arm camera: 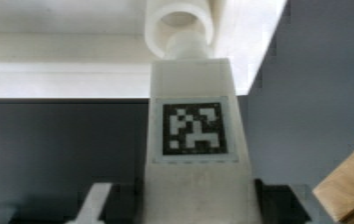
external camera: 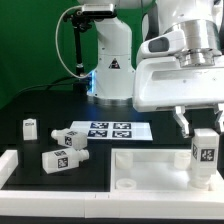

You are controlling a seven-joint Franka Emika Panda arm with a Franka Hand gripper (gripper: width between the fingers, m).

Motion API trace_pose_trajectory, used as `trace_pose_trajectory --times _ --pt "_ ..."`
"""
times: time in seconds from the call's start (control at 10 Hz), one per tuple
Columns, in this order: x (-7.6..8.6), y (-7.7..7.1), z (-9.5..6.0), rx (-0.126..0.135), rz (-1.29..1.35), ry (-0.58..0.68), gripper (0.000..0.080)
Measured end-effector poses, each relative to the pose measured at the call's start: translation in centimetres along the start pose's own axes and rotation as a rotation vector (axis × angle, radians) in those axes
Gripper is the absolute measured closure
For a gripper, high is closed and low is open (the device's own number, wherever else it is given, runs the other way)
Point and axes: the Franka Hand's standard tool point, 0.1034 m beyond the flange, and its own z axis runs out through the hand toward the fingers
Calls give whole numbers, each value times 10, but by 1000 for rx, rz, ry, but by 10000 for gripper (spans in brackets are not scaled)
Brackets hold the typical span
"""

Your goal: Assemble one leg

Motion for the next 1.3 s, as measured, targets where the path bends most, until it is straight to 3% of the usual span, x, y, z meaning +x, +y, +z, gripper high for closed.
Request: trace_pose_trajectory --times 0.3,0.8,1.3 --pt "-6 0 1 -2 -2 -5 514" --pt "-3 2 4 -6 -11 52 514" --pt "0 7 -3 -11 4 58 514"
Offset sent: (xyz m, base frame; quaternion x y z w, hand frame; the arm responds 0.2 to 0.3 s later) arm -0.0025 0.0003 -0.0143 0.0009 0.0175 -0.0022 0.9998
